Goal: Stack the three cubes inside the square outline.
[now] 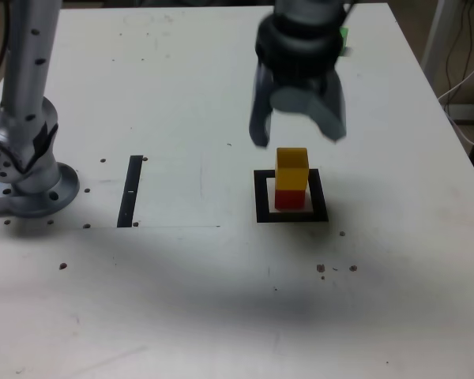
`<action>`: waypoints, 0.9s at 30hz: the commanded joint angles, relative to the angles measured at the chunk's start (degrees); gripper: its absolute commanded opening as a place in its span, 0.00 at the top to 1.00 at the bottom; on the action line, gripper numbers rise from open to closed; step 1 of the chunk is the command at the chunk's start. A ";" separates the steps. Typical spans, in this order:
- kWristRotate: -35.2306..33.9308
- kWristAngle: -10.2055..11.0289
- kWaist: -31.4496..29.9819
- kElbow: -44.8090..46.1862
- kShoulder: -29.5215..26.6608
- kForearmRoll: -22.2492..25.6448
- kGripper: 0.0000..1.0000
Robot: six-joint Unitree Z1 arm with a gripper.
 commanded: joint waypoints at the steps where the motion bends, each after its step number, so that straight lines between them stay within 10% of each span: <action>1: 3.38 0.21 1.68 -0.42 -1.06 0.07 0.01; 27: 44.19 2.72 30.57 -22.73 5.99 3.94 0.01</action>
